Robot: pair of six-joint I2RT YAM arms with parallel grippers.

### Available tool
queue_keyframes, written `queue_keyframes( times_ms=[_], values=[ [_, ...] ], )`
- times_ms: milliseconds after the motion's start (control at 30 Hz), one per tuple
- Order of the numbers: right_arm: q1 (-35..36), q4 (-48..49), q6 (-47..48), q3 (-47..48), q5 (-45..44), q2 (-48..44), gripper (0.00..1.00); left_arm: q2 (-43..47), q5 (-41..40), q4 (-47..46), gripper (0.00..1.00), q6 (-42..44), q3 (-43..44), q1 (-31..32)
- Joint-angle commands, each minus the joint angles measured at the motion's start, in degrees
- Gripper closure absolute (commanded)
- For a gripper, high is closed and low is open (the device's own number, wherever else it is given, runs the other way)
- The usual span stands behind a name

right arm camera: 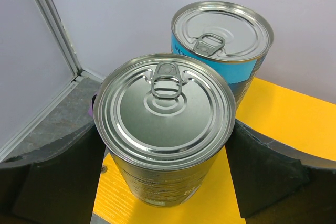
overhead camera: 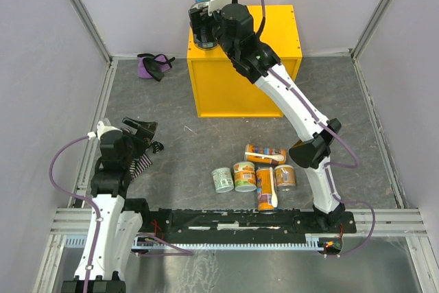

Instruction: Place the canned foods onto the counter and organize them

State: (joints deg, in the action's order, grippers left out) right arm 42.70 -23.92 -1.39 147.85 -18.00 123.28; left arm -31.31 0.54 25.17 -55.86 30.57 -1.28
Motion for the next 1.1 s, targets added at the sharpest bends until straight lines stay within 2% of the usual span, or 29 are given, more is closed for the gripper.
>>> queue_keyframes(
  times_ms=[0,733,1067],
  values=[
    [-0.6,5.2,0.4,-1.7,-1.4,-4.1,0.89,0.9,0.7,-1.7,0.04,0.2,-0.2,-0.3],
    [-0.5,4.2,-1.0,-4.3,-2.2,-6.2,0.89,1.9,1.3,-1.4,0.04,0.3,-1.1,-0.3],
    [-0.6,2.9,-1.0,-4.0,-3.3,-6.3,0.77,1.8,2.0,-1.7,0.04,0.4,-1.4,-0.3]
  ],
)
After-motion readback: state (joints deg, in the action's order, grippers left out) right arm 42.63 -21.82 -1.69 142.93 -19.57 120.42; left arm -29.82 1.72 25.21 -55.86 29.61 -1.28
